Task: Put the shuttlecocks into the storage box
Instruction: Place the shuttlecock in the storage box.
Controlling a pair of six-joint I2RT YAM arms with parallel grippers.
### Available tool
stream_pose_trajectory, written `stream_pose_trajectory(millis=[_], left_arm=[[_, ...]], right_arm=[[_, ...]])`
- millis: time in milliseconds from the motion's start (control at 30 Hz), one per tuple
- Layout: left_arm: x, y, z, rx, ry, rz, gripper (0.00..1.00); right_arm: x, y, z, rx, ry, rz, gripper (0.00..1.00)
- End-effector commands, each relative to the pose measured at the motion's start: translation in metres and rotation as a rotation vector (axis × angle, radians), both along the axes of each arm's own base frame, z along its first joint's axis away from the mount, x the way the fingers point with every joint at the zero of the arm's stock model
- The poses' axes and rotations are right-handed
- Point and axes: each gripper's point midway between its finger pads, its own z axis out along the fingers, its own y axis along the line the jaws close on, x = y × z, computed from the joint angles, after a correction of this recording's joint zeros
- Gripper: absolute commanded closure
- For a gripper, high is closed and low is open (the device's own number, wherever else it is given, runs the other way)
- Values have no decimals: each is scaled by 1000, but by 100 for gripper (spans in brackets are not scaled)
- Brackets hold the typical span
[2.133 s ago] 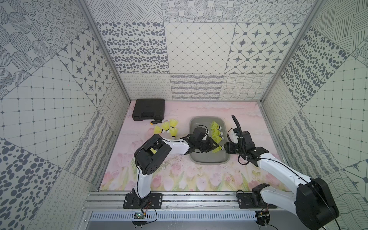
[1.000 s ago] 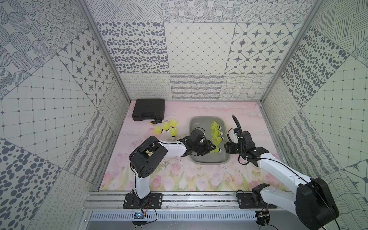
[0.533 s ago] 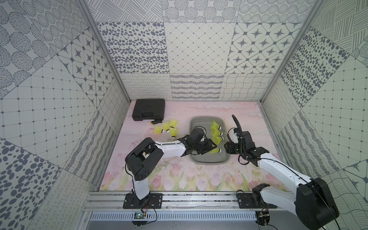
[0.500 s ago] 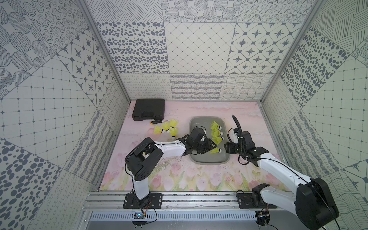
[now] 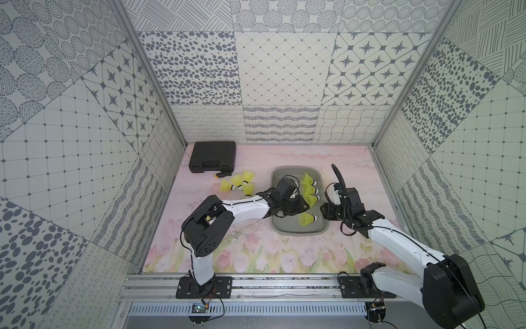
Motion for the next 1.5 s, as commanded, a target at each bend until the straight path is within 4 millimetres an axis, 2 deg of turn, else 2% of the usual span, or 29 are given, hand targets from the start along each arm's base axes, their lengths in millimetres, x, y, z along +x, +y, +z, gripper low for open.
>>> stream_pose_trajectory(millis=[0,367,700,900,1067,1267,1467], left_arm=[[-11,-1,-9,29,19,-51,68],[-16,13,-8,127,-35,-33,58],[-26,19,-11,184,-64,-31,56],[-34,18,-11,193,-59,-31,61],[-38,4,-15,120,-15,-50,67],[-36,-13,-19,56,14,-60,73],[-33,-18,-21,47,18,-57,79]], right_arm=[[5,1,6,17,-33,-5,41],[6,1,5,17,-31,-3,41],[5,2,2,20,-24,-4,41],[5,2,0,21,-19,-5,41],[6,3,0,25,-18,-4,41],[5,3,0,27,-17,-2,41],[4,4,-2,30,-9,4,41]])
